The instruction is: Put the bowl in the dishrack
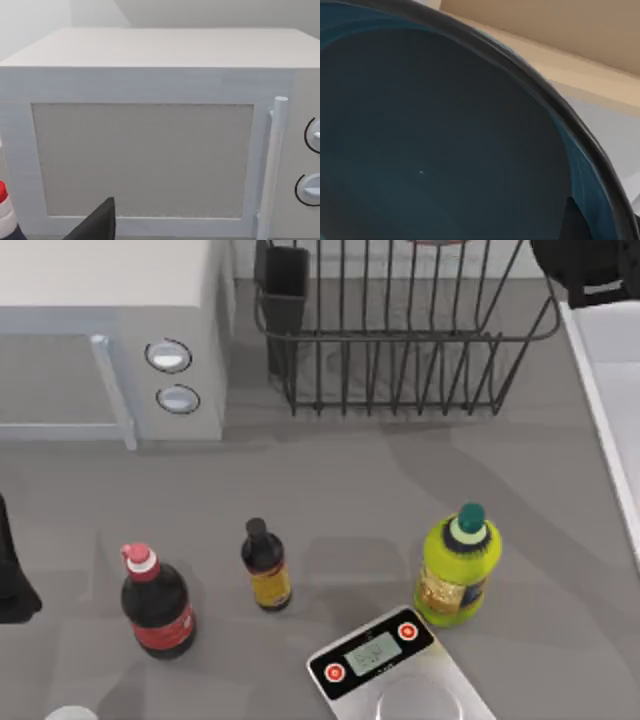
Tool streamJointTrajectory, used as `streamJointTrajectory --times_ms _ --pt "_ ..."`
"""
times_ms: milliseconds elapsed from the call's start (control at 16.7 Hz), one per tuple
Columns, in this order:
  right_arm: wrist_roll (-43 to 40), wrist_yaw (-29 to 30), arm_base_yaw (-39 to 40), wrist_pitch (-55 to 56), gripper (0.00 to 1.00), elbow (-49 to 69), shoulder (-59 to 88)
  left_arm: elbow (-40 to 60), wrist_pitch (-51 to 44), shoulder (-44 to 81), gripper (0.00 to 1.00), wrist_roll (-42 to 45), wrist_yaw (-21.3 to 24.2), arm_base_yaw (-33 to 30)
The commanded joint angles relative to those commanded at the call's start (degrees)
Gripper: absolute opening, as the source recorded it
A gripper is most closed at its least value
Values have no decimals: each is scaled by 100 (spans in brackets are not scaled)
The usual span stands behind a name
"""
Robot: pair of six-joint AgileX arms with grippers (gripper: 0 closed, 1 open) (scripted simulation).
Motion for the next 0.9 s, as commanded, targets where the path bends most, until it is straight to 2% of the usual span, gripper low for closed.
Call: streamJointTrajectory --times_ms 180,360,720,900 --pt "449 798 1082 1066 0 -260 -276 0 0 0 100 0 0 0" --pt "687 1255 1625 1613 0 -423 -441 0 0 0 100 0 0 0" --pt "721 1279 1661 1676 0 -426 -426 0 0 0 100 0 0 0" --pt "708 1057 1445 2063 0 -453 -35 0 0 0 100 0 0 0"
